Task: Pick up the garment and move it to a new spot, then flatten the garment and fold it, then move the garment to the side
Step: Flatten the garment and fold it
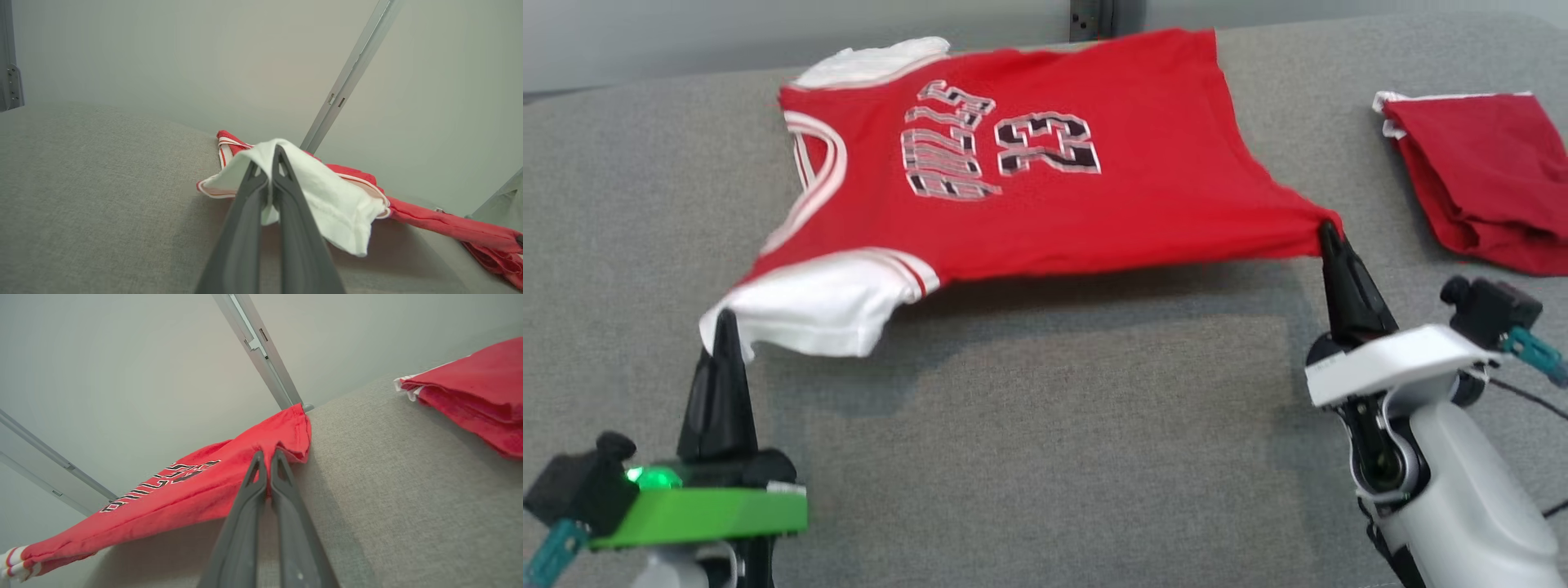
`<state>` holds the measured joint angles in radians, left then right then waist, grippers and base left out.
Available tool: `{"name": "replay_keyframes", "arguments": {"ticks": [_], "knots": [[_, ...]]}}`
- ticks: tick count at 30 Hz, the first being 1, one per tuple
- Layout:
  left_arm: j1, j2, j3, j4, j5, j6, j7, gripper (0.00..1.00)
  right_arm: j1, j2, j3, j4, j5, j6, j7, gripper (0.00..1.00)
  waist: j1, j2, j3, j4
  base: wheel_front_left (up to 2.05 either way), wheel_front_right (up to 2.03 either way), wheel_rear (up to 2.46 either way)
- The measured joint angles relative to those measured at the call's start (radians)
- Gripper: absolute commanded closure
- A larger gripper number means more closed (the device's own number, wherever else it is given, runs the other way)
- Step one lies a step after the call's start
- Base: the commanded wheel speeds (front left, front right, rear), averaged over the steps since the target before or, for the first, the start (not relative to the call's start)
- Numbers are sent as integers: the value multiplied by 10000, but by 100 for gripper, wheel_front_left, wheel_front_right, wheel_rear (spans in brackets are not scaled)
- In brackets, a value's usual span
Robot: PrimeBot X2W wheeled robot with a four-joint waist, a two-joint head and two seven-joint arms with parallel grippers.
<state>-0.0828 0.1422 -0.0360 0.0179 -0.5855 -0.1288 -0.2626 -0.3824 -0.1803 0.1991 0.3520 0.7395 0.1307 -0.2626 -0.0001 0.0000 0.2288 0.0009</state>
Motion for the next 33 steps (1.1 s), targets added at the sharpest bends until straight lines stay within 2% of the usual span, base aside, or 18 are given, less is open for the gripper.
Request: {"name": "replay_keyframes", "arguments": {"ticks": [10,20,25,33], "knots": [[2938,-366,-245,-1432,416,215,2,100,3316,128,-738,-1873,-36,0,0,100,0,0,-1366,-52,0,0,0],[4431,-299,-462,-2786,512,435,334,100,5149,35,-957,-3553,-140,0,539,100,0,0,-2055,-310,0,0,0],[4617,-267,-552,-2514,397,454,504,100,5428,284,-1045,-3375,-123,0,798,100,0,0,-2048,-455,0,0,0],[4304,-284,-765,-1271,286,403,591,100,5235,453,-769,-1977,-284,0,729,100,-1,0,-1800,-485,0,0,0]]}}
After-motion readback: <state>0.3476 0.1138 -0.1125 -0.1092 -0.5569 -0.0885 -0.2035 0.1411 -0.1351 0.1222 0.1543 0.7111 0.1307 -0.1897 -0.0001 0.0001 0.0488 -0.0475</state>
